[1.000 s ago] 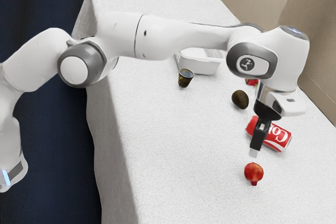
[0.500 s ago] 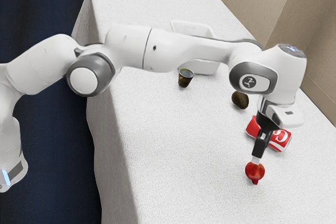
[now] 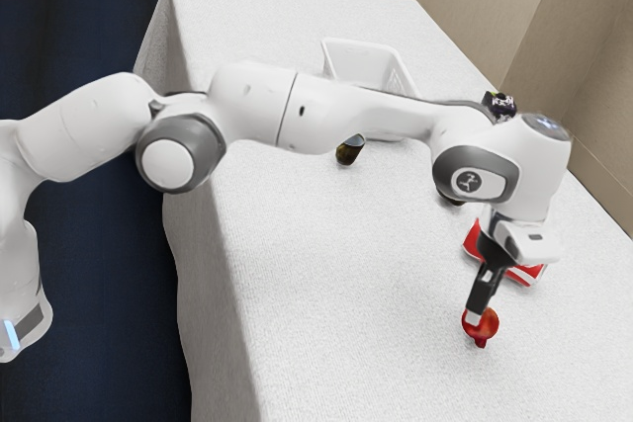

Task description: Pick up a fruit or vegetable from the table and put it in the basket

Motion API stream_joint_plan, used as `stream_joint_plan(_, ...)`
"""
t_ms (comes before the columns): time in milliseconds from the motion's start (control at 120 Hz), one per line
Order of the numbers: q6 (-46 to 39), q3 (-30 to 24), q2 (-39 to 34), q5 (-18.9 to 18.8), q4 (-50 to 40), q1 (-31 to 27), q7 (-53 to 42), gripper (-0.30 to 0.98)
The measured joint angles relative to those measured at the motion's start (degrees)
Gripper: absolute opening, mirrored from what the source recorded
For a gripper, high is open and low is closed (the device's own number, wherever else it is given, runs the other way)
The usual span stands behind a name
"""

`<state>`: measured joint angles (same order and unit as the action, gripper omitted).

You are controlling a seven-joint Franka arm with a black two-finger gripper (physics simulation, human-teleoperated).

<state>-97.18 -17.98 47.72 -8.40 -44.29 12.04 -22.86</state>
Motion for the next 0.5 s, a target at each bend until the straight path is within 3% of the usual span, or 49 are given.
stream_joint_plan(500, -1.4, 0.5, 2.5, 0.1, -0.4, 0.0, -1.5, 0.69)
